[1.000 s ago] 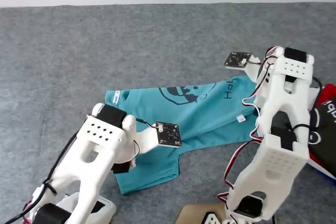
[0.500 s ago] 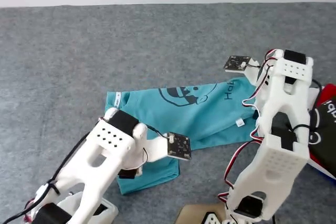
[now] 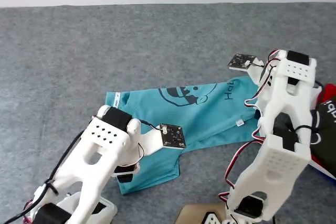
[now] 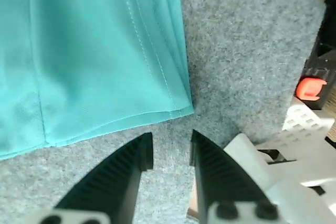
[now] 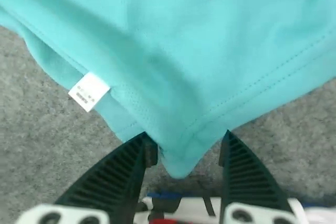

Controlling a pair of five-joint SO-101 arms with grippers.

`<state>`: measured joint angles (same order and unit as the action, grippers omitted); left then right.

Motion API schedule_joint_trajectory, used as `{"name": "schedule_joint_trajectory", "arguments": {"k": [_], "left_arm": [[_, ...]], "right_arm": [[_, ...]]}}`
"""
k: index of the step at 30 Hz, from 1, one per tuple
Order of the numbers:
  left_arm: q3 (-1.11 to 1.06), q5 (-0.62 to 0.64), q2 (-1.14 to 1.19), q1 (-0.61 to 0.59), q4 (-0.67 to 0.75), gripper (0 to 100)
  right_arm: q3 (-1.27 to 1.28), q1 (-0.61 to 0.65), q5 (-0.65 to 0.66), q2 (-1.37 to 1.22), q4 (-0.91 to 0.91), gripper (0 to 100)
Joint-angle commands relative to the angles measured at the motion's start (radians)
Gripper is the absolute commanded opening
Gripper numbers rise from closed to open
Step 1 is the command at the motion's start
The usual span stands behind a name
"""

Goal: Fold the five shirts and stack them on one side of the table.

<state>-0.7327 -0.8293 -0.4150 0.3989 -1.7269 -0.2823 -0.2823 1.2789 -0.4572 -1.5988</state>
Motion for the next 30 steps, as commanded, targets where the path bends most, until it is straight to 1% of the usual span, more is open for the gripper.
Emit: {"name": "schedule_joint_trajectory", "arguments": {"k": [1, 9, 12, 14, 16, 18, 21, 23, 25, 29, 30], "left_arm": [[0.051, 0.044, -0.031, -0.017, -0.026, 12], [0.208, 0.054, -0.026, -0.173, -0.025, 12], [0.216, 0.055, -0.023, -0.222, -0.021, 12], [0.213, 0.069, -0.023, -0.267, 0.017, 12], [0.213, 0.115, -0.023, -0.319, 0.080, 12], [0.211, 0.176, -0.021, -0.353, 0.152, 12], [0.186, 0.293, -0.020, -0.358, 0.258, 10], [0.131, 0.342, -0.020, -0.341, 0.330, 7], [0.059, 0.364, -0.020, -0.333, 0.393, 4], [-0.054, 0.370, -0.020, -0.334, 0.459, 1], [-0.068, 0.370, -0.020, -0.336, 0.462, 1]], "right_arm": [[-0.031, -0.016, -0.011, 0.148, -0.036, 20.3], [-0.031, -0.022, -0.014, 0.275, -0.073, 20.4], [-0.031, -0.016, -0.066, 0.306, -0.090, 20.4], [-0.028, -0.010, -0.101, 0.308, -0.071, 20.4], [-0.025, 0.007, -0.132, 0.286, -0.024, 20.3], [-0.025, 0.036, -0.204, 0.248, 0.012, 20.2], [-0.025, 0.094, -0.345, 0.185, 0.038, 20.2], [-0.029, 0.130, -0.422, 0.148, 0.042, 19.6], [-0.029, 0.162, -0.480, 0.117, 0.044, 15.6], [-0.029, 0.206, -0.557, 0.051, 0.079, 0.9], [-0.029, 0.208, -0.574, 0.035, 0.084, 0.9]]}}
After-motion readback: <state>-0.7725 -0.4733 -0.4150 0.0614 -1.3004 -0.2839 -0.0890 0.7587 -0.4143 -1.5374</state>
